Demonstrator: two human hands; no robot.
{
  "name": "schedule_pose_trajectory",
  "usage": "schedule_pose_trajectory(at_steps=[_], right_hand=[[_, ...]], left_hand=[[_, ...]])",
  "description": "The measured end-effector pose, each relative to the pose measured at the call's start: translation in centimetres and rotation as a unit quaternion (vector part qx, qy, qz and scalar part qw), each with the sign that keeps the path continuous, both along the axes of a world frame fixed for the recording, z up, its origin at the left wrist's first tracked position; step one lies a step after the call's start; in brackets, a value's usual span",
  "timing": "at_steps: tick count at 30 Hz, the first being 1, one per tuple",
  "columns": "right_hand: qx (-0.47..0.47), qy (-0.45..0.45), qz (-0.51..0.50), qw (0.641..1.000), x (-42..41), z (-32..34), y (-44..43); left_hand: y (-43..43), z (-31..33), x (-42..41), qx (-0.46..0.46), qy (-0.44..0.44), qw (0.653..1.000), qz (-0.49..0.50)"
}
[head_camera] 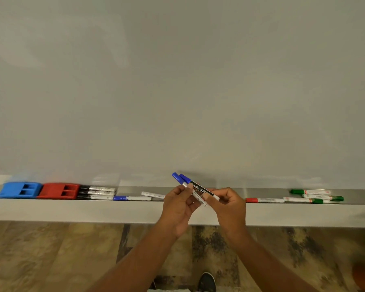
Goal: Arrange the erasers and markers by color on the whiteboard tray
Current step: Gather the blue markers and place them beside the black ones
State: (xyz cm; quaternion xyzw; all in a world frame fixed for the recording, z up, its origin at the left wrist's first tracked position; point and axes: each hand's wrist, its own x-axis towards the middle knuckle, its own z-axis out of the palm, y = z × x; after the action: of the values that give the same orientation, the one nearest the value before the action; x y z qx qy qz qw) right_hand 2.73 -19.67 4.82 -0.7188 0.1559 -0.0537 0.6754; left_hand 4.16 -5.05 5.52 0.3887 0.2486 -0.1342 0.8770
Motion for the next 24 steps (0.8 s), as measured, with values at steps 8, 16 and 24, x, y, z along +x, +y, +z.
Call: schedule_pose_trajectory(at_steps=[8, 16, 24], right_hand=[[-0.038, 0.063, 0.072, 0.995, 0.2, 0.2, 3.4], [0.045, 0.131, 0.088, 0.986, -0.3, -0.3, 6.2], [0.163, 0.150, 0.089, 0.971, -0.2, -1.4, 11.7]], left_hand=[[3.1, -0.7, -0.2, 0.013, 0.014, 0.999, 0.033], [6.9, -1.4, -0.4, 0.026, 0.028, 0.994, 0.098], [11.3, -2.5, -1.3, 0.027, 0.037, 0.987, 0.152]])
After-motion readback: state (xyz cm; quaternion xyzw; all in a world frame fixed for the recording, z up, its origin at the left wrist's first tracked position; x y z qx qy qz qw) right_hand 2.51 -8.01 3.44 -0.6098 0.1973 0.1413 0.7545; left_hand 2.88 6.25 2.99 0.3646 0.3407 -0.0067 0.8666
